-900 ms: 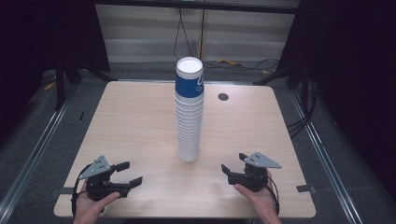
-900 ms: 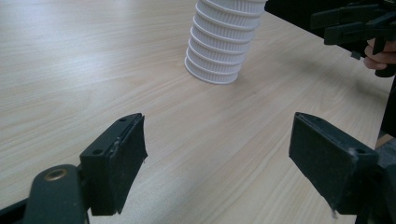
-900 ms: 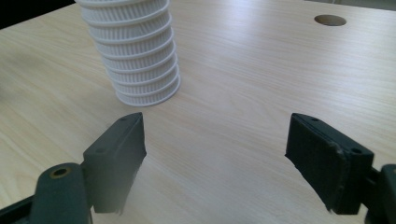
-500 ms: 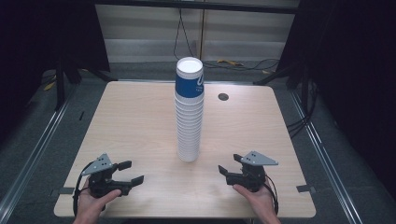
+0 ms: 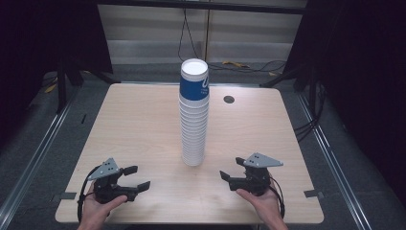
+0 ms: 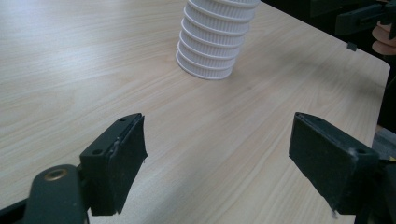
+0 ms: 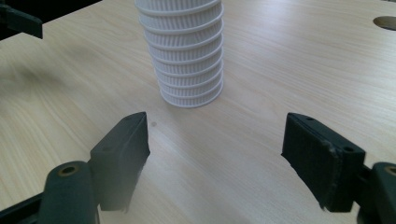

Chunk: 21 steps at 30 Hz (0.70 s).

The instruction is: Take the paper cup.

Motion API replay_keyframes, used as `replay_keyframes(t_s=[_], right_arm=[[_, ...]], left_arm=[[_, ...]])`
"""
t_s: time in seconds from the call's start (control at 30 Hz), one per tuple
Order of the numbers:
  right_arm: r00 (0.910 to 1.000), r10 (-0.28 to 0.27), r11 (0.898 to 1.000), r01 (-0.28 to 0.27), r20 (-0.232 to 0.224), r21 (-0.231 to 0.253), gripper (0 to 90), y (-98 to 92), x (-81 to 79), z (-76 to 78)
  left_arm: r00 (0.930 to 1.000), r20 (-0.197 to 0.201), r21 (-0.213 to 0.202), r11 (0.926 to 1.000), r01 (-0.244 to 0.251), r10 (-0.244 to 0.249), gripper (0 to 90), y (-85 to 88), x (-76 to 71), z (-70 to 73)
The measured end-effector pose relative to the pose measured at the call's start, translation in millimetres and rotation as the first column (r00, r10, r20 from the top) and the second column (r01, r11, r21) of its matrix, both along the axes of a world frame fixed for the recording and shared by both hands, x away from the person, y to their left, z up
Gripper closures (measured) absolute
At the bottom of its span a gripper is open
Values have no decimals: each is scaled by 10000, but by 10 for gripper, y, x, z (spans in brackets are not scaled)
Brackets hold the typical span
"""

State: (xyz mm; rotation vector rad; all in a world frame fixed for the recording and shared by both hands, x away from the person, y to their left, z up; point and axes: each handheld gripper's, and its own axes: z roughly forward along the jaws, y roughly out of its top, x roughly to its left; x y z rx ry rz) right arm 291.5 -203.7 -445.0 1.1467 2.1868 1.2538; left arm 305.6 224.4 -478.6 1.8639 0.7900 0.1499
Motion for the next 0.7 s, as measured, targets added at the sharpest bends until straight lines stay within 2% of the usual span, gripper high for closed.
replay_keyframes(t_s=[0.1,0.37,0.63,0.7], right_arm=[[9999,141,9999,-141,-71,-34,220,9,27,27],[9989,392,9991,-395,245,122,175,26,-7,220],[9984,448,9977,-465,338,500,177,-10,49,364],[9979,572,9950,-594,295,799,204,11,45,408]], left_arm=[[10000,-97,-43,10000,16,-16,186,-5,-17,-12],[9999,152,-53,10000,83,-82,187,2,-87,29],[9999,60,-11,10000,93,-93,187,7,-69,-2],[9999,27,64,9998,169,-169,199,-4,-69,-8]])
